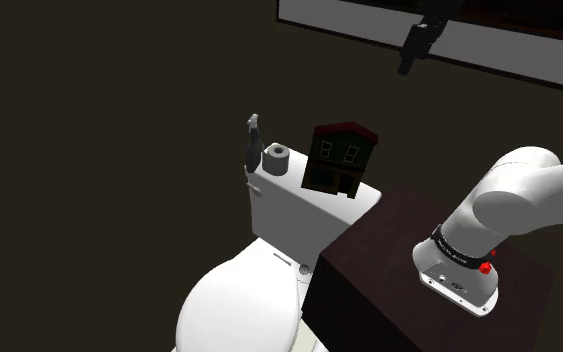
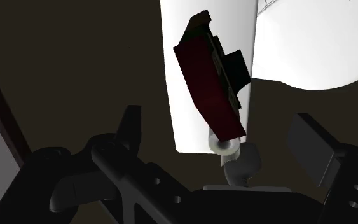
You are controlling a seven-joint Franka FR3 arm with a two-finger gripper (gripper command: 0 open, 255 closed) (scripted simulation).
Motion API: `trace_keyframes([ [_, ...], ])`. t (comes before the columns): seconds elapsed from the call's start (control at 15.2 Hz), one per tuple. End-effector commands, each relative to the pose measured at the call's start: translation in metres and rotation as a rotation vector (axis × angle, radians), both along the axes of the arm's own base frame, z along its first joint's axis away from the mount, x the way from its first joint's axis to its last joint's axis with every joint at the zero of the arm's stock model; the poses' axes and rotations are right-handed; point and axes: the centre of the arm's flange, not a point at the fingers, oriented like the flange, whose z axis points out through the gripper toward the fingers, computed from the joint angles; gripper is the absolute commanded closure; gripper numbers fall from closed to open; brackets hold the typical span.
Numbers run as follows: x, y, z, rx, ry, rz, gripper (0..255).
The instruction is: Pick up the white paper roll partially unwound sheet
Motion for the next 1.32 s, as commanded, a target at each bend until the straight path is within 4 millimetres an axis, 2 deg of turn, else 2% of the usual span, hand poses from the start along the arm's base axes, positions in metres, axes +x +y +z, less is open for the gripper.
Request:
trace_keyframes([
  [0.0,0.000,0.000,0.000,0.000,0.000,0.000,0],
  [1.25,0.182,0.036,-0.173,0.067,0.061,0.044,0],
])
